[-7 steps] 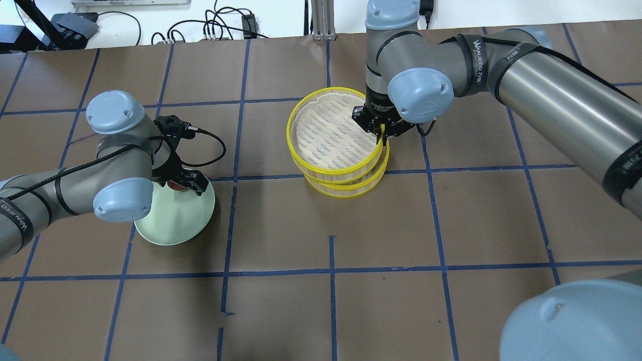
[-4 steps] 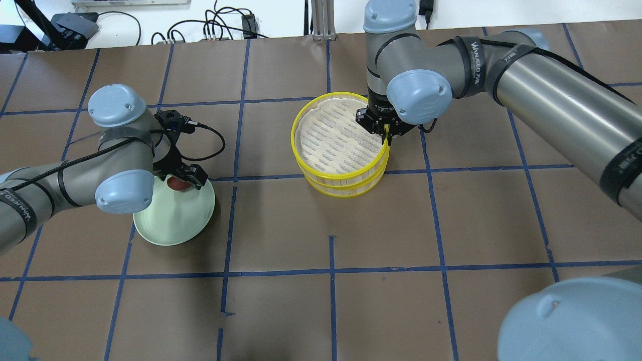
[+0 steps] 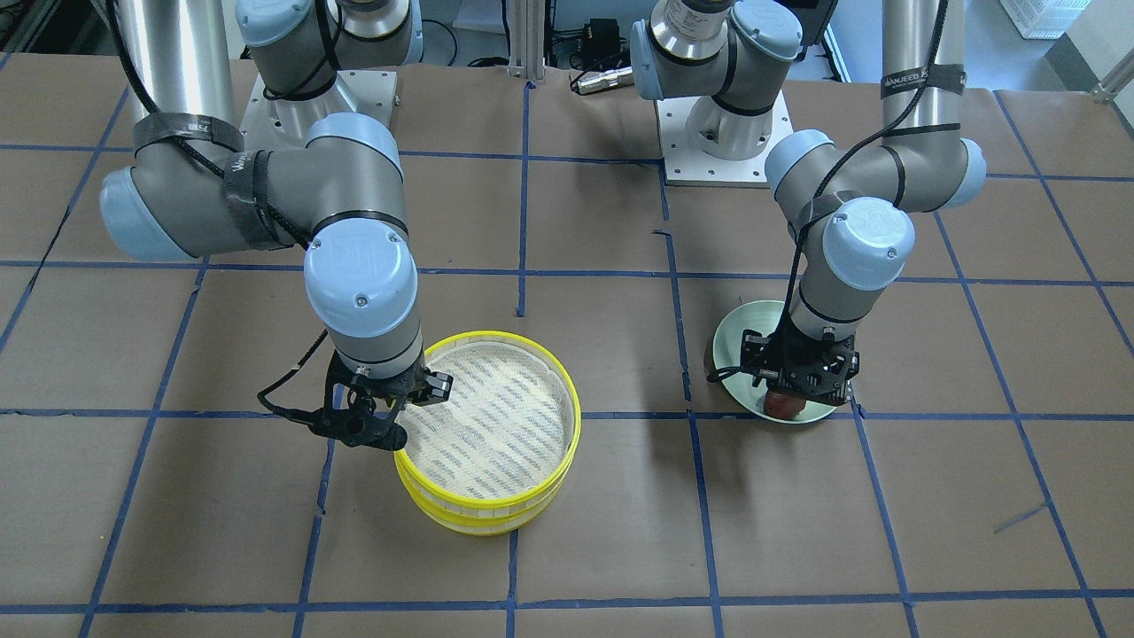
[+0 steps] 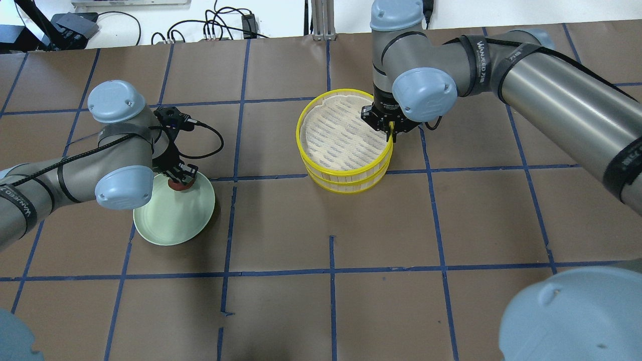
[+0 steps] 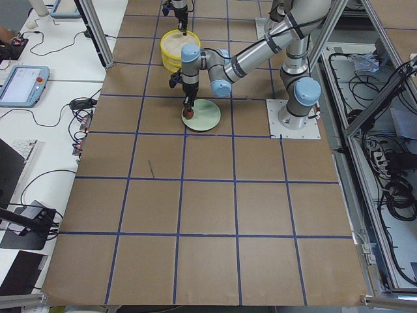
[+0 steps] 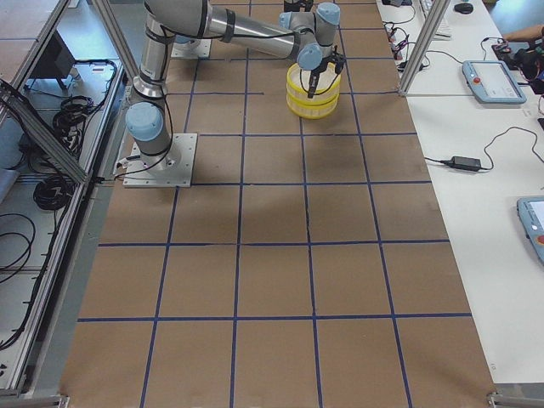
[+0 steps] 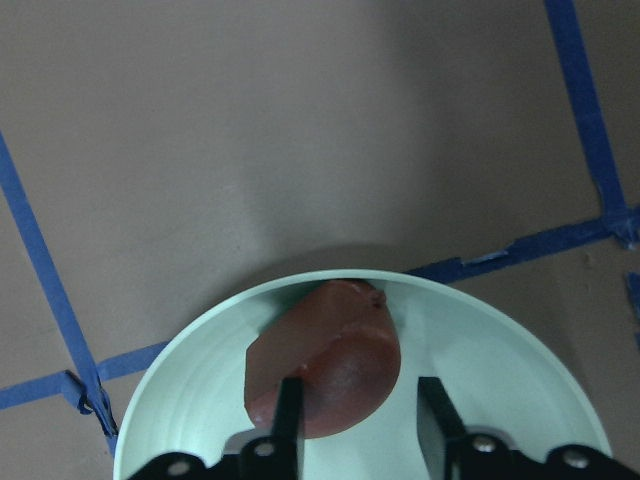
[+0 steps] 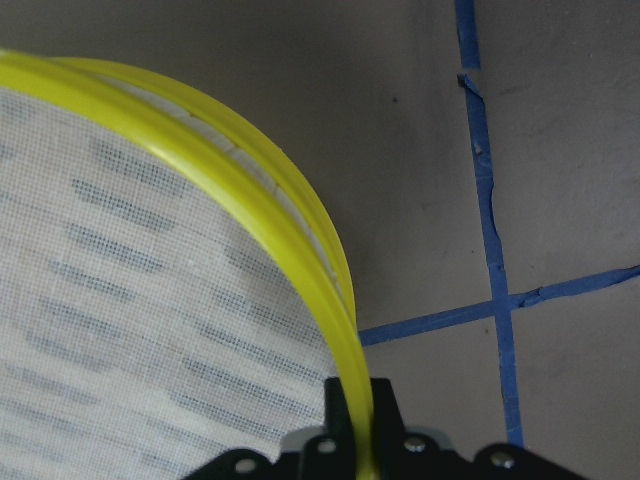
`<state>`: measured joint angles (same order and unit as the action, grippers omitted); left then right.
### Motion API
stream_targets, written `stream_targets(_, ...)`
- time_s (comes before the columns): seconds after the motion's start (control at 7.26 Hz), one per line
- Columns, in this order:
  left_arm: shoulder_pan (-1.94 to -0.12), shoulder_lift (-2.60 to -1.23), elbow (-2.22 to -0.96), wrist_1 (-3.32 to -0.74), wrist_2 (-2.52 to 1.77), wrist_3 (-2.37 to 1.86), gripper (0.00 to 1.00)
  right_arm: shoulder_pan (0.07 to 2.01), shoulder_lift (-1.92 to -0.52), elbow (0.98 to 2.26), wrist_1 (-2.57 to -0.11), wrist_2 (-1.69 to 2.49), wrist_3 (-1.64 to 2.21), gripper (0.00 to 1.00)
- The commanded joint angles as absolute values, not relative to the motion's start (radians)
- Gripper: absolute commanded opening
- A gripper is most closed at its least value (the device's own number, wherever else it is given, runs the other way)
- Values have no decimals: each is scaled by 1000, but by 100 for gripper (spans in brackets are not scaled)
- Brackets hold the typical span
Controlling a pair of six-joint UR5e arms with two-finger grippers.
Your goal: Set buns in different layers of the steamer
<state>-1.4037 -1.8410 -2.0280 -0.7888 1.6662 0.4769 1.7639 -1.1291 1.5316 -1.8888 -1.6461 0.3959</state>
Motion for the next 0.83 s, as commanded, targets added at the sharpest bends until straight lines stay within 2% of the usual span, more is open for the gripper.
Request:
stream_targets(0.0, -1405, -1829, -2028, -779, 1667, 479, 1, 1763, -1129, 1525, -1891, -1637, 400, 8)
stream_targets(0.69, -1440, -1740, -1881, -968, 1661, 421, 0, 1724, -1131, 1545, -1890, -1634, 382, 8)
